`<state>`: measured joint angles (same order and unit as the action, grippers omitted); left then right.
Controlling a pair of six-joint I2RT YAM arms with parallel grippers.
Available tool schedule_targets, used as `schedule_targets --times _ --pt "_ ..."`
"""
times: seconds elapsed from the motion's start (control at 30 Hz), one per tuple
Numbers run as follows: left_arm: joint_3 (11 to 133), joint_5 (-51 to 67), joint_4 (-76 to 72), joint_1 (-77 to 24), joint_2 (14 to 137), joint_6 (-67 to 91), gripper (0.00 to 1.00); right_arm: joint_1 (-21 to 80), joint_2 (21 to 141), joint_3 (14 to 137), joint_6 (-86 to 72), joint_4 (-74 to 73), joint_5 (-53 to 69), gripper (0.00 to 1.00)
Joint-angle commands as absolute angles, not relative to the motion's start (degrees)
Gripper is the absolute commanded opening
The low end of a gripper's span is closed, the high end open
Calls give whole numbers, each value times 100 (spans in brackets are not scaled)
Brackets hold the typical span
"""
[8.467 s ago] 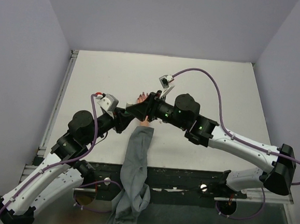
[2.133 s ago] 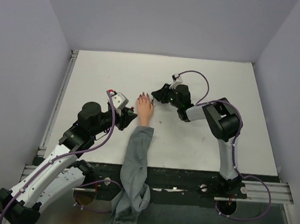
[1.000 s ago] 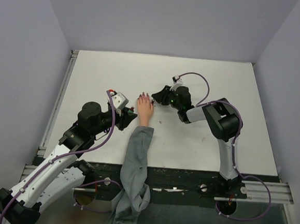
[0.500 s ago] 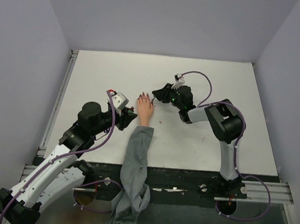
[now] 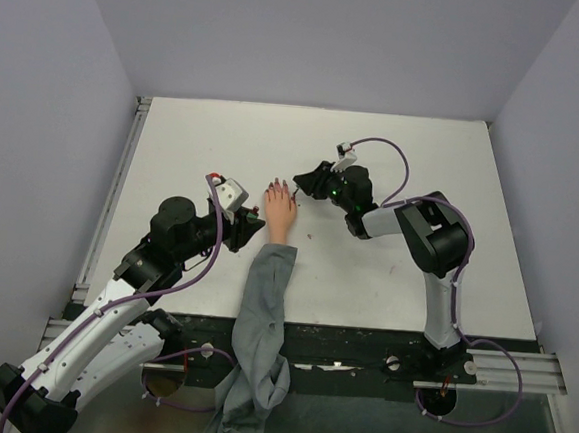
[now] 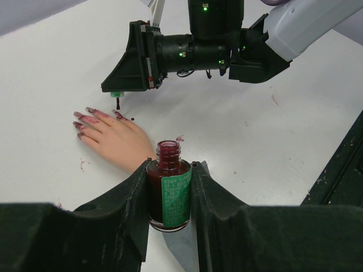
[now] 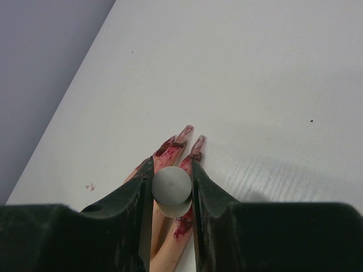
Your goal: Paint the nails
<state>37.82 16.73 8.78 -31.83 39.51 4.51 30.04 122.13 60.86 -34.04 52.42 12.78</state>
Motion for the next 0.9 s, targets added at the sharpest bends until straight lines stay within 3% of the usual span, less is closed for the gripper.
schedule_targets --times 0.0,0.87 --pt "3955 1784 765 -3155 3964 431 0 3041 12348 6214 -3322 5186 1310 1" --pt "3964 1784 765 -3155 4008 422 0 3067 12639 6451 -3331 5098 1397 1"
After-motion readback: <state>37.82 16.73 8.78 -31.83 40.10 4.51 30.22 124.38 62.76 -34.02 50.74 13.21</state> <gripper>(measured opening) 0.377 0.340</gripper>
